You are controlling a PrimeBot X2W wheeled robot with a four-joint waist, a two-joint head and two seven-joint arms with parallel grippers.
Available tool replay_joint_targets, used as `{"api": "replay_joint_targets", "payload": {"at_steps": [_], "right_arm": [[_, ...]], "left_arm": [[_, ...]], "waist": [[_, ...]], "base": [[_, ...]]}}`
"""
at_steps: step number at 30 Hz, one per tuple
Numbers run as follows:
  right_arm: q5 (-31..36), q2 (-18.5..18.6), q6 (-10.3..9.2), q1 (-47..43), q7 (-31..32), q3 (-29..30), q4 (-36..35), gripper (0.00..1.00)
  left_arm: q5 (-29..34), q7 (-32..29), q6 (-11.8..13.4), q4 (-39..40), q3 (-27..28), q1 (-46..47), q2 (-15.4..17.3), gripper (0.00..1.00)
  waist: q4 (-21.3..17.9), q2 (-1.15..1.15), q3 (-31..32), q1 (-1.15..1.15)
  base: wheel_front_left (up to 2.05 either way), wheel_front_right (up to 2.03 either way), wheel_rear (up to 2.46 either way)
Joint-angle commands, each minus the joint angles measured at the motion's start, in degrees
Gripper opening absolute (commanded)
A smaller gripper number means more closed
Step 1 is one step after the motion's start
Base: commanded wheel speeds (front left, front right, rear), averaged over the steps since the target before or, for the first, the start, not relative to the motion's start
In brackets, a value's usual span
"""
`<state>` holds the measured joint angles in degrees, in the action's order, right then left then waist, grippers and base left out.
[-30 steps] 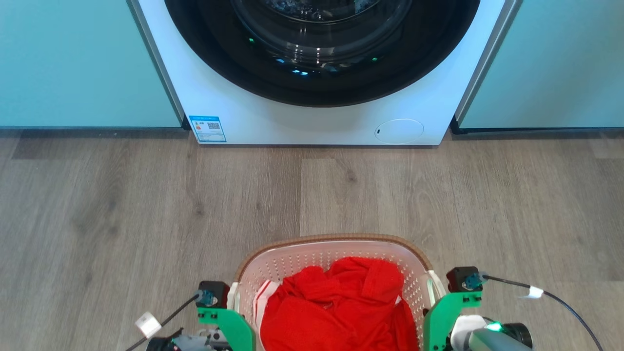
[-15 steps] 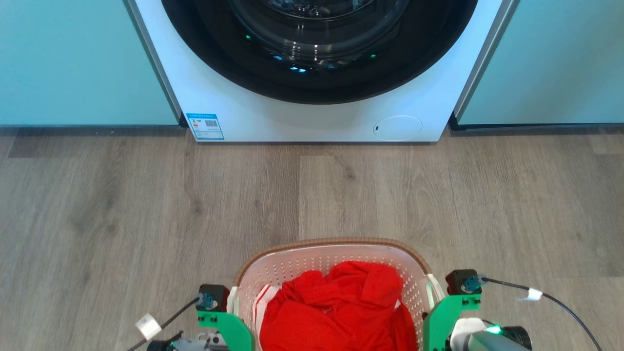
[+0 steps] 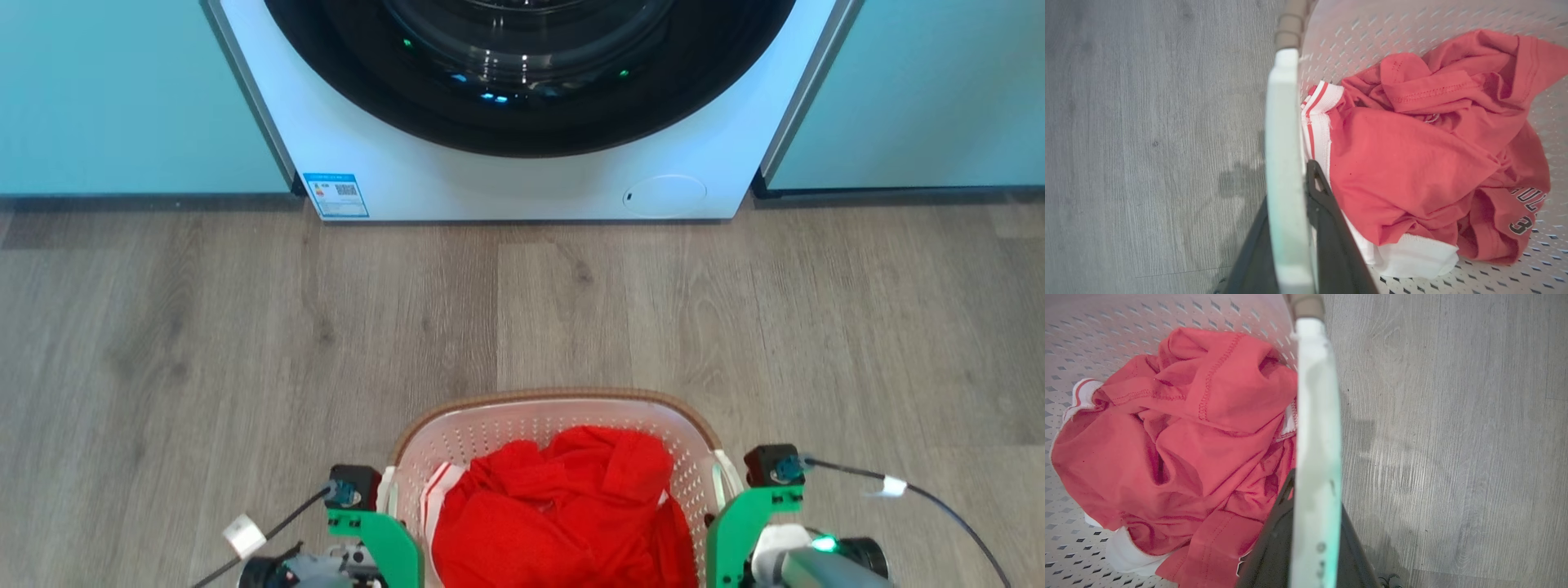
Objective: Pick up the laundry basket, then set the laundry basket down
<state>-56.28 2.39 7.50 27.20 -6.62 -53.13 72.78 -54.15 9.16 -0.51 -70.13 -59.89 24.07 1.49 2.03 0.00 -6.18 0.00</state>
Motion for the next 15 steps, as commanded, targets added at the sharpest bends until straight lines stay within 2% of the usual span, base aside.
{"api": "replay_joint_targets", "payload": {"at_steps": [1, 8, 15], "right_arm": [[-0.30, 0.49, -0.01, 2.71, -1.05, -0.82, -0.22, 0.00], [-0.61, 0.49, -0.01, 6.57, -2.07, -1.44, 0.15, 0.00], [-0.17, 0.49, -0.01, 12.97, -3.39, -1.74, 0.59, 0.00]], "left_arm": [[-0.44, 0.86, -0.19, -0.25, 0.59, 3.17, 1.39, 0.00], [-0.79, 1.37, 0.38, -0.07, -0.02, 7.08, 1.39, 0.00], [-0.68, 2.02, 1.19, -0.01, -0.36, 13.42, 1.39, 0.00]], "waist": [[-0.10, 0.00, -0.71, 0.00], [-0.28, 0.00, -5.07, 0.00], [-0.51, 0.00, -12.39, 0.00]], "base": [[0.00, 0.00, 0.00], [0.00, 0.00, 0.00], [0.00, 0.00, 0.00]]}}
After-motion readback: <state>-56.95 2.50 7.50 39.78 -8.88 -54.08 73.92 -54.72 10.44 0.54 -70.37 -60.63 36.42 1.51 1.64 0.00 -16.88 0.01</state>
